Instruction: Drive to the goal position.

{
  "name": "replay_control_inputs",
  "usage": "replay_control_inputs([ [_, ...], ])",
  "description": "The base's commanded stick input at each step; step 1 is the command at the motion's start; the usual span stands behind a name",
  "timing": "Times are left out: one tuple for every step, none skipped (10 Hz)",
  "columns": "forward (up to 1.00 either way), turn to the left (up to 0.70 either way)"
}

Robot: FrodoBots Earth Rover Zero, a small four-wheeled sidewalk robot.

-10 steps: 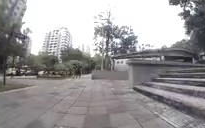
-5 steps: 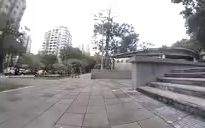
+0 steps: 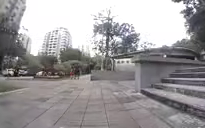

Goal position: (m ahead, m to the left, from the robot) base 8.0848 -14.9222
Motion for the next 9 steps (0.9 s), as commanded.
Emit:
replay_control_inputs([
  [0.70, 0.00],
  [0.70, 0.00],
  [0.70, 0.00],
  [0.70, 0.00],
  [0.70, 0.00],
  [0.70, 0.00],
  [0.70, 0.00],
  [0.70, 0.00],
  [0.70, 0.00],
])
